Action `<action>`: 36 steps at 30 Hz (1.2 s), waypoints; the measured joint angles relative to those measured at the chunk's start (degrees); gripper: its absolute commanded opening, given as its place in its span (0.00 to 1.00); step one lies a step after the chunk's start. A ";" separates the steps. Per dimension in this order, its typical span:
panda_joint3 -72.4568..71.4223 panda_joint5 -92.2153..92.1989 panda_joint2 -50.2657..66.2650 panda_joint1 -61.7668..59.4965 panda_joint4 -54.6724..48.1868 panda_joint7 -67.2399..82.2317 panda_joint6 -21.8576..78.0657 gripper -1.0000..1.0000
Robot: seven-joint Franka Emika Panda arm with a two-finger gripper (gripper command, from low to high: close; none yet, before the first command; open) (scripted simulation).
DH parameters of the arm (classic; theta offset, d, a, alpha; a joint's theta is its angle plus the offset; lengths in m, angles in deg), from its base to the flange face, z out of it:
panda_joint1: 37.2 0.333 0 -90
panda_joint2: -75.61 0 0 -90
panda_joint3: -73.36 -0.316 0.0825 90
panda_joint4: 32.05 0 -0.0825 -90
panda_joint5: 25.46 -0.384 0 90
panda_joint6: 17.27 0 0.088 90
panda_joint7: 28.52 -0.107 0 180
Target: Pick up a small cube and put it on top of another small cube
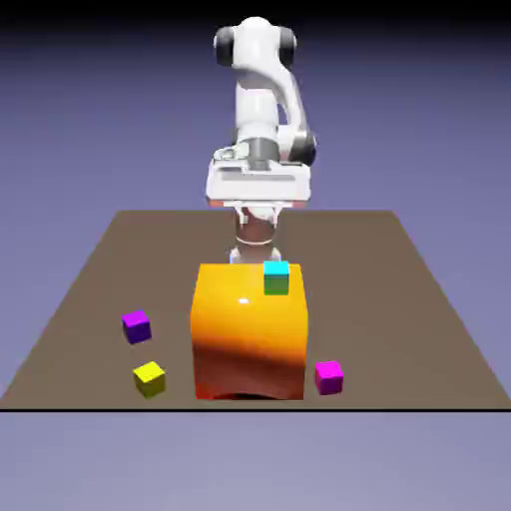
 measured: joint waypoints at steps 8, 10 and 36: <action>2.31 0.34 16.61 -2.06 -15.55 2.34 16.46 0.50; 2.89 0.42 20.76 -2.57 -19.44 2.93 20.57 0.50; 24.01 -25.71 69.54 -6.47 -54.62 -6.39 58.33 0.50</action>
